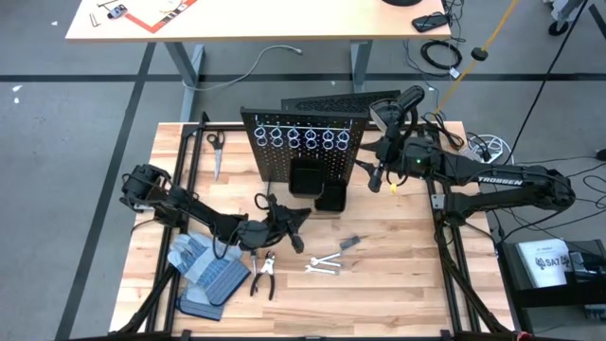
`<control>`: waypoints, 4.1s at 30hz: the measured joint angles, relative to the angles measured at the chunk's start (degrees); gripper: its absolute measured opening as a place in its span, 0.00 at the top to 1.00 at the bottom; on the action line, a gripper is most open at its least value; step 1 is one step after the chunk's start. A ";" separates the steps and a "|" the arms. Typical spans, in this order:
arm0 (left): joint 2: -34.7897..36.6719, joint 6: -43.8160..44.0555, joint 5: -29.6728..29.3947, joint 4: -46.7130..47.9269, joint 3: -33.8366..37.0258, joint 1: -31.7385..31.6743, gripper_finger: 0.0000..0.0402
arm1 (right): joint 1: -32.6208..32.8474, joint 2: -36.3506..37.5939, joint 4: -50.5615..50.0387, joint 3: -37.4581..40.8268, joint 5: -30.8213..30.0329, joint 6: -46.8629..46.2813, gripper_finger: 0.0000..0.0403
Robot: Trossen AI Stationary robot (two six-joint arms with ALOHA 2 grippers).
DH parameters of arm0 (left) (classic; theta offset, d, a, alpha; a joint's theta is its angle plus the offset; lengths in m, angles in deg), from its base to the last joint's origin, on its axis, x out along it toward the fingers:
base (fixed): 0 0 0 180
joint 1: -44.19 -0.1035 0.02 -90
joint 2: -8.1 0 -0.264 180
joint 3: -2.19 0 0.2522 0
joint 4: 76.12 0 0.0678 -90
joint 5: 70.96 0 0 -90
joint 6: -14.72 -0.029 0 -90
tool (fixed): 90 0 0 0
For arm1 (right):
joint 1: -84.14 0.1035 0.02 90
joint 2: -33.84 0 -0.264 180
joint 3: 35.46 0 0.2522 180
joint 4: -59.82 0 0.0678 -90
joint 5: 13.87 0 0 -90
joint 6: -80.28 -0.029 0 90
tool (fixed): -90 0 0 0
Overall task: Hang tools onto peg board
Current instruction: Return to Home Position
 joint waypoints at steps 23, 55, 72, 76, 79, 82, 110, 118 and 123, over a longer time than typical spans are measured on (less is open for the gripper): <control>30.41 -8.09 -7.03 37.36 0.00 5.31 0.92 | 15.02 0.00 -15.13 -0.02 0.42 -9.64 0.56; 59.12 -13.91 10.03 8.63 39.64 0.61 0.92 | 22.74 34.66 27.91 38.06 0.19 -2.70 1.00; 65.18 -9.61 11.48 17.81 43.28 -2.86 0.92 | 22.68 51.62 5.38 39.85 2.00 -2.60 1.00; 70.78 -10.96 13.24 21.65 43.28 -2.81 0.92 | 22.61 53.71 5.36 39.85 1.88 -0.46 1.00; 76.34 -10.24 12.86 29.13 43.28 -2.81 0.92 | 22.61 53.52 5.29 39.85 2.13 -0.82 1.00; 82.13 -9.59 12.58 35.12 43.30 -2.81 0.92 | 22.61 53.40 5.01 39.83 3.39 -1.71 1.00; 97.88 -14.01 13.40 44.13 43.32 -2.75 0.92 | 22.61 53.37 4.96 39.83 3.15 -3.40 1.00; 97.88 -14.03 13.40 44.15 43.32 -2.75 0.92 | 22.63 53.37 4.96 39.83 3.13 -3.42 1.00; 97.88 -14.03 13.42 44.15 43.32 -2.75 0.92 | 22.61 53.37 4.96 39.83 3.13 -3.41 1.00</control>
